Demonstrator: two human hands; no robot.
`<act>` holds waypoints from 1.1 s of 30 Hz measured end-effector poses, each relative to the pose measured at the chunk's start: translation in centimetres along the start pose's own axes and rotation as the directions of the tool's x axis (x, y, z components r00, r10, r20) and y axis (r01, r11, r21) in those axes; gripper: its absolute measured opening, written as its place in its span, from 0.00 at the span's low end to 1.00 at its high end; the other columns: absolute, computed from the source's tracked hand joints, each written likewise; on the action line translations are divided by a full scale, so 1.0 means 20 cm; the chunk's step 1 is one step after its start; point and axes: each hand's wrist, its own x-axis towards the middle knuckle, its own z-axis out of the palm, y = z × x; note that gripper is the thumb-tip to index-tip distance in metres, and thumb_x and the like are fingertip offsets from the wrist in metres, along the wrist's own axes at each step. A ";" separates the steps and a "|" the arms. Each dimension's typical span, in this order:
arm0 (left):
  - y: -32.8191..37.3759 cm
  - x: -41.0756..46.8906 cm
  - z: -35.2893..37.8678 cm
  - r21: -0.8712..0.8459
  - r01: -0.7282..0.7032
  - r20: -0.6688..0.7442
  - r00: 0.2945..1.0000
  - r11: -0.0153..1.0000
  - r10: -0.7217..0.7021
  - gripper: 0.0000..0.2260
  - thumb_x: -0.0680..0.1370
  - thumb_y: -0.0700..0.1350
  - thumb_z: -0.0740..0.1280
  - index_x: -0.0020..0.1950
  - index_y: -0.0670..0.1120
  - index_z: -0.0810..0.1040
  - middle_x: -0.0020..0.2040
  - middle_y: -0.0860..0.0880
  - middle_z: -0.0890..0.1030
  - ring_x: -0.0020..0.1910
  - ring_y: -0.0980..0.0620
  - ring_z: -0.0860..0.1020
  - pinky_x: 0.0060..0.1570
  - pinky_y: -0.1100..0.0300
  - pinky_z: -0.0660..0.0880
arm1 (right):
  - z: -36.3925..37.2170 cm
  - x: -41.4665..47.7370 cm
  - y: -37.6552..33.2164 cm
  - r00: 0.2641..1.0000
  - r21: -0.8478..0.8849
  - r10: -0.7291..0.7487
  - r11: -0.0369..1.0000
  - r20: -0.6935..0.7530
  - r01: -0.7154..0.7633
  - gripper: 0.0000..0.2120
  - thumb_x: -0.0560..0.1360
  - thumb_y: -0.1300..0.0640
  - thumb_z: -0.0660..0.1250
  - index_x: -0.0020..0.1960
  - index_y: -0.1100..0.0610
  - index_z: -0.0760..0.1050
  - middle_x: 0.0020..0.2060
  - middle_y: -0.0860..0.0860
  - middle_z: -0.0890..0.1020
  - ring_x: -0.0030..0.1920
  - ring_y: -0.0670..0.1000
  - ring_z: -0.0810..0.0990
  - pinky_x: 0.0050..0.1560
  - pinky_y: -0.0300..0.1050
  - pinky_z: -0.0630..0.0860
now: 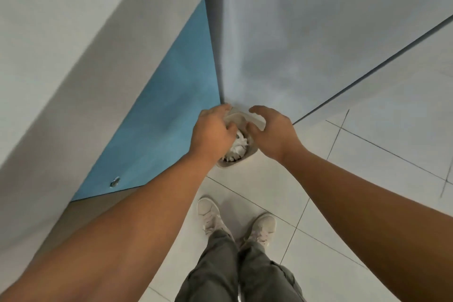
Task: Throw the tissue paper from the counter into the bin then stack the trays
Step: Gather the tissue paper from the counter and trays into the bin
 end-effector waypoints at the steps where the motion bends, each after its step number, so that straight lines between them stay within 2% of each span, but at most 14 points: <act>1: 0.06 -0.03 -0.06 -0.003 -0.007 -0.016 1.000 1.000 0.007 0.21 0.77 0.46 0.67 0.70 0.48 0.74 0.63 0.47 0.79 0.64 0.48 0.73 0.60 0.61 0.69 | -0.07 -0.03 -0.05 1.000 -0.014 -0.028 1.000 -0.004 0.028 0.19 0.77 0.52 0.65 0.67 0.53 0.74 0.63 0.52 0.78 0.63 0.54 0.75 0.62 0.43 0.68; 4: 0.26 -0.13 -0.27 -0.026 -0.037 -0.085 0.996 0.999 0.034 0.20 0.77 0.47 0.67 0.69 0.48 0.74 0.61 0.46 0.79 0.64 0.49 0.73 0.59 0.62 0.68 | -0.29 -0.15 -0.18 0.994 -0.059 -0.110 0.992 -0.027 0.108 0.20 0.77 0.51 0.66 0.67 0.52 0.73 0.65 0.50 0.76 0.65 0.51 0.73 0.61 0.37 0.64; 9: 0.55 -0.27 -0.65 -0.032 -0.130 -0.213 0.970 0.991 0.120 0.18 0.77 0.47 0.66 0.66 0.47 0.77 0.62 0.48 0.80 0.64 0.49 0.75 0.62 0.60 0.68 | -0.60 -0.32 -0.43 0.962 -0.094 -0.259 0.963 -0.082 0.251 0.19 0.76 0.51 0.67 0.67 0.53 0.74 0.65 0.51 0.77 0.65 0.51 0.74 0.62 0.37 0.64; 11: 0.64 -0.32 -0.80 -0.041 -0.156 -0.284 0.949 0.987 0.138 0.17 0.76 0.47 0.66 0.65 0.47 0.78 0.61 0.49 0.80 0.61 0.50 0.76 0.60 0.62 0.67 | -0.71 -0.36 -0.55 0.939 -0.110 -0.325 0.943 -0.113 0.313 0.19 0.76 0.51 0.67 0.66 0.53 0.75 0.64 0.51 0.77 0.65 0.51 0.74 0.62 0.36 0.63; 18: 0.82 -0.47 -1.26 0.000 -0.194 -0.467 0.868 0.981 0.172 0.17 0.77 0.46 0.67 0.66 0.47 0.77 0.62 0.50 0.80 0.60 0.50 0.75 0.58 0.65 0.66 | -0.98 -0.49 -1.00 0.830 -0.130 -0.528 0.849 -0.179 0.512 0.18 0.76 0.54 0.67 0.65 0.56 0.75 0.62 0.53 0.78 0.62 0.53 0.75 0.64 0.41 0.68; 22: 0.82 -0.52 -1.49 0.020 -0.191 -0.533 0.829 0.981 0.172 0.17 0.78 0.47 0.66 0.67 0.48 0.76 0.64 0.52 0.79 0.62 0.52 0.75 0.60 0.63 0.67 | -1.02 -0.51 -1.26 0.787 -0.127 -0.591 0.806 -0.178 0.578 0.17 0.77 0.53 0.66 0.66 0.54 0.75 0.63 0.52 0.77 0.64 0.51 0.74 0.63 0.39 0.67; 27: 0.69 -0.51 -1.74 0.017 -0.141 -0.593 0.796 0.990 0.123 0.16 0.79 0.48 0.66 0.66 0.50 0.76 0.64 0.53 0.78 0.63 0.52 0.74 0.60 0.62 0.67 | -0.96 -0.43 -1.53 0.764 -0.145 -0.632 0.775 -0.130 0.616 0.17 0.78 0.51 0.65 0.66 0.51 0.74 0.65 0.49 0.75 0.65 0.50 0.73 0.66 0.43 0.69; 29: 0.59 -0.47 -1.83 0.019 -0.125 -0.602 0.791 0.992 0.111 0.15 0.79 0.48 0.66 0.66 0.50 0.76 0.63 0.53 0.79 0.62 0.52 0.74 0.59 0.63 0.67 | -0.90 -0.38 -1.63 0.766 -0.136 -0.634 0.772 -0.108 0.621 0.17 0.78 0.51 0.65 0.66 0.51 0.73 0.66 0.49 0.74 0.66 0.50 0.72 0.66 0.46 0.69; 33: 0.37 -0.35 -2.01 -0.011 -0.073 -0.617 0.786 0.997 0.051 0.13 0.78 0.47 0.67 0.63 0.49 0.78 0.58 0.53 0.80 0.59 0.52 0.75 0.56 0.63 0.67 | -0.76 -0.21 -1.86 0.751 -0.140 -0.657 0.752 -0.074 0.644 0.18 0.78 0.51 0.65 0.67 0.52 0.73 0.66 0.50 0.75 0.66 0.50 0.72 0.67 0.44 0.69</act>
